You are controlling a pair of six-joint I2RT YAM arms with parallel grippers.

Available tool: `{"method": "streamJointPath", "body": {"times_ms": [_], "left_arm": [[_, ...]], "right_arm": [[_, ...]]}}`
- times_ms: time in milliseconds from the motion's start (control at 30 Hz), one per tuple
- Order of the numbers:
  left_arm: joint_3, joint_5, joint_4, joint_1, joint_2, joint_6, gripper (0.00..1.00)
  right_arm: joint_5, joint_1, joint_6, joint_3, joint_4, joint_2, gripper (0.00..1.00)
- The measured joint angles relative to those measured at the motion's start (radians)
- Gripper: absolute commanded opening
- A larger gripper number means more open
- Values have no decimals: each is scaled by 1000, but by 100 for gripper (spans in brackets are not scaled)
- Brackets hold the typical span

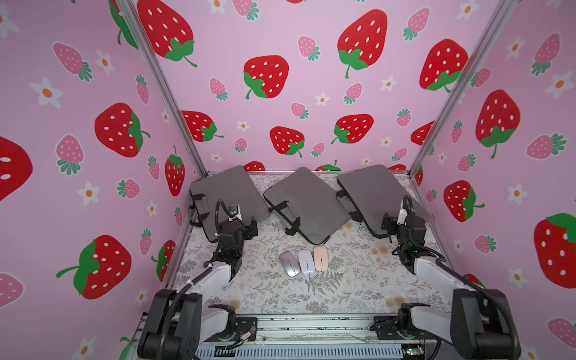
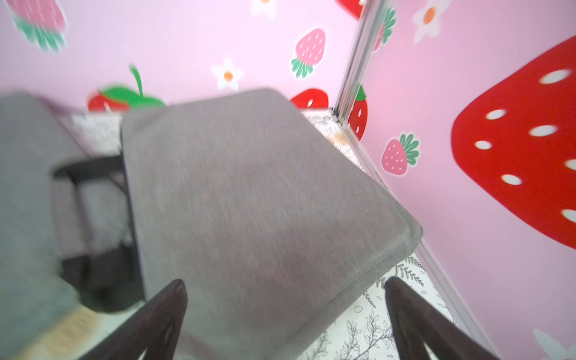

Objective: Put the mouse into the laptop bag
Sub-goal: Unzip the zipper on the zippered laptop bag.

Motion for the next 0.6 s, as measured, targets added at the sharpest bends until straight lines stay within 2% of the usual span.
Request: {"method": "streamJointPath", "body": {"times_ms": [167,300,433,533,600], "left_arm": [[2,56,-212,-2,-385,-127,99],[10,11,-424,11,-602,-345,99],[13,20,-569,66,-621,-493,98],[24,59,-657,100,-547,-571,93],[34,86,-698,105,-487,-612,90]], "right_arm": [[-174,-3,162,14,-133,-221,99],[-387,15,301,16,-128,-214,99],[-441,163,360,101,-188,-45,99],[-413,323,365,175,-222,93,100],[-380,417,367,216,-235,179,97]]}}
